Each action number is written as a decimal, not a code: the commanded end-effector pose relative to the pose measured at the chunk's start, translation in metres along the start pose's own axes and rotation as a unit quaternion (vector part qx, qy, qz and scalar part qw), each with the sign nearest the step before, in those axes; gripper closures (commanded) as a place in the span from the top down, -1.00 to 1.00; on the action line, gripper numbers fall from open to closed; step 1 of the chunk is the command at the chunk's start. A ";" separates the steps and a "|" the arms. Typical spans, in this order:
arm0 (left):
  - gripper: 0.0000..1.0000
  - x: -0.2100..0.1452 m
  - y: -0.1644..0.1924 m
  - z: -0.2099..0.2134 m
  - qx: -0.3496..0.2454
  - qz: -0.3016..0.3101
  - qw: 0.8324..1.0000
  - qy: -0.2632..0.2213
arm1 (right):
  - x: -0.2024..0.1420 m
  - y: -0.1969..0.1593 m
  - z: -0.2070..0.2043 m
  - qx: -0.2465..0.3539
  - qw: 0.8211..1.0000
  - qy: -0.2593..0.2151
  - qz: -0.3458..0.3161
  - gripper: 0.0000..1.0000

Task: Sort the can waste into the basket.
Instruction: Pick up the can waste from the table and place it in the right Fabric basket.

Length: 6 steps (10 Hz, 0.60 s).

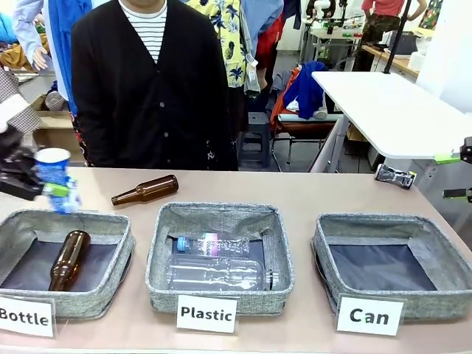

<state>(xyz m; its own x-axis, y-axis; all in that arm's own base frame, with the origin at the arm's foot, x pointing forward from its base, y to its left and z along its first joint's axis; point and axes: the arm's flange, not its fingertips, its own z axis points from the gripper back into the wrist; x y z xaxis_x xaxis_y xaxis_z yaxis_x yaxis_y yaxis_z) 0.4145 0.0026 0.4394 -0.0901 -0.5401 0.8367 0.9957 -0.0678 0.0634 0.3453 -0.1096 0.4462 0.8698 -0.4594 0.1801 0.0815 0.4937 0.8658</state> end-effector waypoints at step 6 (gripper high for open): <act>-0.30 0.256 -0.072 -0.331 -0.100 -0.116 0.986 0.064 | -0.019 0.010 0.146 -0.152 0.979 -0.011 0.132 1.00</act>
<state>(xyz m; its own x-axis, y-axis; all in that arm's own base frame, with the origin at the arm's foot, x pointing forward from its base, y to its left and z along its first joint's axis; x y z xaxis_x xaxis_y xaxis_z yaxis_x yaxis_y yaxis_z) 0.2623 -0.3676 0.4734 -0.3141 -0.4996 0.8073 0.9254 -0.3512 0.1427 0.2646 -0.1922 0.5228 0.8619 -0.3270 0.3875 0.0449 0.8105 0.5841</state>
